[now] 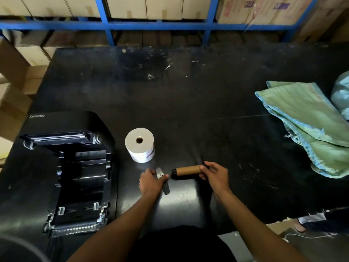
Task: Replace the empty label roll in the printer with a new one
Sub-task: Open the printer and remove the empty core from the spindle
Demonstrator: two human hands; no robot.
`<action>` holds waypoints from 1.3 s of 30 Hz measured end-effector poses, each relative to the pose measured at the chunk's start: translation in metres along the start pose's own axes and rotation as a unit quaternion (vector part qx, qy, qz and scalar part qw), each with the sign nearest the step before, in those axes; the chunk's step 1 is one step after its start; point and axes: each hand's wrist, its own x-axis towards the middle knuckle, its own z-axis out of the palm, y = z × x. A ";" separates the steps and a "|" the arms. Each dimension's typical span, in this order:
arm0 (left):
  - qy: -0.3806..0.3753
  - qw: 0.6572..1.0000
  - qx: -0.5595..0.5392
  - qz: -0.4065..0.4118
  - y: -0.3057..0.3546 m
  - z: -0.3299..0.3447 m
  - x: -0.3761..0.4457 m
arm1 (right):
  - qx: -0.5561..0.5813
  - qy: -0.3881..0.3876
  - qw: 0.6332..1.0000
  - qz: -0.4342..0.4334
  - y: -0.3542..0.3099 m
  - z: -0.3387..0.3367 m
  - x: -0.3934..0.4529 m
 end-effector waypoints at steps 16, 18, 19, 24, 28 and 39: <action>-0.125 0.951 -0.012 0.283 0.010 -0.007 -0.002 | 0.040 -0.073 0.997 -0.001 -0.013 0.002 0.000; -0.112 0.956 -0.006 0.270 0.004 -0.012 0.000 | 0.056 -0.056 0.997 0.010 -0.015 -0.006 0.006; -0.099 0.960 -0.010 0.262 -0.002 -0.016 0.002 | 0.063 -0.041 0.997 0.015 -0.016 -0.013 0.010; -0.067 0.974 -0.024 0.217 -0.015 -0.029 0.002 | 0.104 0.033 0.994 0.025 -0.021 -0.041 0.026; -0.054 0.979 0.059 0.188 -0.003 -0.021 -0.005 | 0.076 0.092 0.993 0.007 -0.015 -0.039 0.021; -0.086 0.987 0.108 0.080 0.020 0.010 -0.021 | 0.181 0.155 0.955 0.175 0.024 0.005 -0.012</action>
